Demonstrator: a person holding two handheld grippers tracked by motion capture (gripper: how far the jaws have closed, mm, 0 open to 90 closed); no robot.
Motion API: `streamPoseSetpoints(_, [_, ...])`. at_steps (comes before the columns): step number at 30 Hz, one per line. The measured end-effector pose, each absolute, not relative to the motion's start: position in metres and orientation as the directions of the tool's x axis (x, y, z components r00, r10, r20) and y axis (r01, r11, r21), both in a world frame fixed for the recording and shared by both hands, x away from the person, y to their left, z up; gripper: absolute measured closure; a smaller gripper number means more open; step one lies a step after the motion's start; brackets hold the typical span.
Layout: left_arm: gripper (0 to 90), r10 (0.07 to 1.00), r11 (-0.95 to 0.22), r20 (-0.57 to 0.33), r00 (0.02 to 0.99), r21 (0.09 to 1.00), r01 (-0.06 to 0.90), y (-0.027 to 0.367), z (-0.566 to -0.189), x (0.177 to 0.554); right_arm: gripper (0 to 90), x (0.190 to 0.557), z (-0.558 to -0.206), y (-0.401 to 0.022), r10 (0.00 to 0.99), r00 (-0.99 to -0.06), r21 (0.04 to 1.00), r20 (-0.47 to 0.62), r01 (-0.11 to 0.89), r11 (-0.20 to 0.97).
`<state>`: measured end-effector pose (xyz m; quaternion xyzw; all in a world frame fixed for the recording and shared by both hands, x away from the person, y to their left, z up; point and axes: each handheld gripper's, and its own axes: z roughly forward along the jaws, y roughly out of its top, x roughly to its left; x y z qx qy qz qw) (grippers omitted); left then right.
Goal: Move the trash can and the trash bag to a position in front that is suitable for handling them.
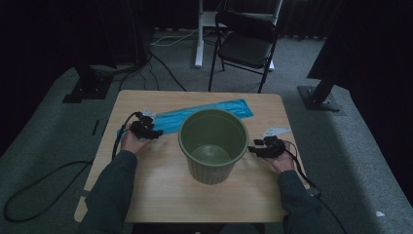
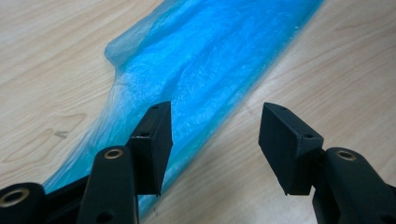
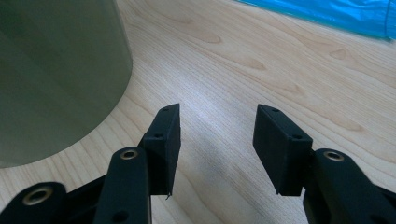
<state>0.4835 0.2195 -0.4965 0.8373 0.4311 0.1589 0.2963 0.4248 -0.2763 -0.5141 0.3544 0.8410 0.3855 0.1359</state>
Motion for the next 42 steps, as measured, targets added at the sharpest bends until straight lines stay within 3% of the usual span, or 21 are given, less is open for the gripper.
streamPoseSetpoints(9, [43.7, 0.824, -0.456, -0.005, 0.566, 0.587, 0.669, 0.205, -0.517, 0.498, 50.8, 0.425, -0.514, -0.275, 0.697, -0.716, 0.743, 0.042, 0.489, 0.457])
streamPoseSetpoints(14, [48.9, 0.835, -0.451, -0.006, 0.55, 0.566, 0.69, 0.201, -0.522, 0.503, 50.8, 0.425, -0.514, -0.275, 0.696, -0.717, 0.742, 0.042, 0.488, 0.459])
streamPoseSetpoints(24, [81.3, 0.829, -0.47, 0.005, 0.559, 0.548, 0.692, 0.199, -0.519, 0.499, 51.0, 0.424, -0.515, -0.276, 0.696, -0.717, 0.739, 0.04, 0.49, 0.462])
streamPoseSetpoints(28, [88.7, 0.807, -0.515, 0.042, 0.589, 0.537, 0.668, 0.196, -0.519, 0.486, 51.2, 0.424, -0.514, -0.277, 0.699, -0.714, 0.742, 0.041, 0.49, 0.458])
streamPoseSetpoints(37, [89.1, 0.775, -0.537, 0.004, 0.632, 0.531, 0.655, 0.21, -0.518, 0.437, 51.7, 0.422, -0.514, -0.276, 0.697, -0.716, 0.742, 0.04, 0.488, 0.459])
streamPoseSetpoints(38, [85.9, 0.775, -0.537, 0.004, 0.632, 0.531, 0.655, 0.21, -0.518, 0.437, 51.8, 0.422, -0.514, -0.276, 0.696, -0.717, 0.742, 0.039, 0.488, 0.46])
streamPoseSetpoints(40, [69.8, 0.774, -0.504, -0.029, 0.632, 0.576, 0.643, 0.212, -0.515, 0.431, 51.9, 0.423, -0.514, -0.275, 0.695, -0.718, 0.74, 0.039, 0.488, 0.463])
streamPoseSetpoints(42, [61.8, 0.774, -0.481, -0.04, 0.632, 0.613, 0.627, 0.209, -0.509, 0.436, 51.8, 0.424, -0.515, -0.273, 0.694, -0.719, 0.736, 0.038, 0.49, 0.467])
